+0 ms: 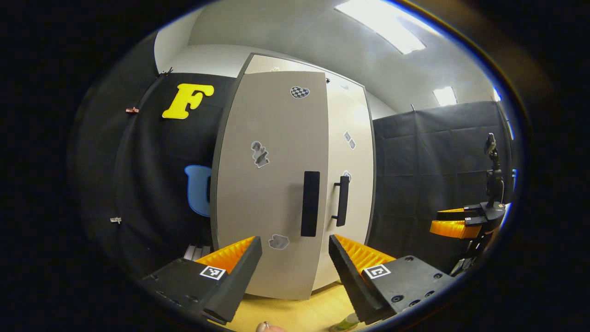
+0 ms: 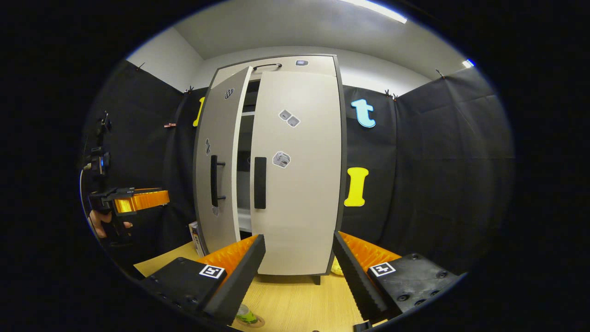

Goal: Grasp the bottle in the cabinet with the left hand and place it on the coaster, then close the right door with the right hand and the left door with the left hand.

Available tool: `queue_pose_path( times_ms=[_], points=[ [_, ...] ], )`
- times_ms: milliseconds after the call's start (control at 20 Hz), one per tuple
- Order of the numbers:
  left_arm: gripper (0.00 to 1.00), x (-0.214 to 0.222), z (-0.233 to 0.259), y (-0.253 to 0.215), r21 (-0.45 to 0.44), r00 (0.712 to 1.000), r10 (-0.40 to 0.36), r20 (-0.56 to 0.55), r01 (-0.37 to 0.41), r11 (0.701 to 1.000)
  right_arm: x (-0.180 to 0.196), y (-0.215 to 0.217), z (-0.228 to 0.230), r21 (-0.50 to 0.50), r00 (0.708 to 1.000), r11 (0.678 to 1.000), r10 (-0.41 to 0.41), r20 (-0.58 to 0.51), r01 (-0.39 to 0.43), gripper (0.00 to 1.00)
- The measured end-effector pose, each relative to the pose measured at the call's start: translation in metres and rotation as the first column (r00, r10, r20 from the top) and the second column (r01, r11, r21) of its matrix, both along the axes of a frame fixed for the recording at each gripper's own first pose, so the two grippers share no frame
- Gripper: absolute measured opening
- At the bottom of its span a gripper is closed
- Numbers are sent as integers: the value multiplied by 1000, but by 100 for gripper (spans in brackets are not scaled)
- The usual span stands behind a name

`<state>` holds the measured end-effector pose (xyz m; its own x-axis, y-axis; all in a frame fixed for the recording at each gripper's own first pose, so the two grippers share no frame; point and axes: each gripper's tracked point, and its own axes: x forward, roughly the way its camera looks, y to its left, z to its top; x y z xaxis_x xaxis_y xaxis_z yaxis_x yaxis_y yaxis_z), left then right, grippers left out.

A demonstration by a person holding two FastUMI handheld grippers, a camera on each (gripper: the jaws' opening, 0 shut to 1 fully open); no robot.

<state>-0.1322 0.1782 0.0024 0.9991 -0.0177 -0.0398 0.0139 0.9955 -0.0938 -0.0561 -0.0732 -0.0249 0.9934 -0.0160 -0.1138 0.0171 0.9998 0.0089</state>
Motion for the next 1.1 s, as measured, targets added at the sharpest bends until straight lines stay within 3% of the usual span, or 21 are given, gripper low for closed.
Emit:
queue_pose_path(
  times_ms=[200,700,1100],
  points=[
    [94,-9,0,5,-12,1000,13,-1,-13,1000,-2,3,1,0,1000,1000,9,13,-9,98],
    [94,-25,11,5,79,999,50,7,-51,996,1,3,0,41,999,999,18,34,-20,98],
    [94,-32,15,-5,72,999,47,23,-48,996,-6,3,2,41,999,999,26,34,-28,98]
  ],
)
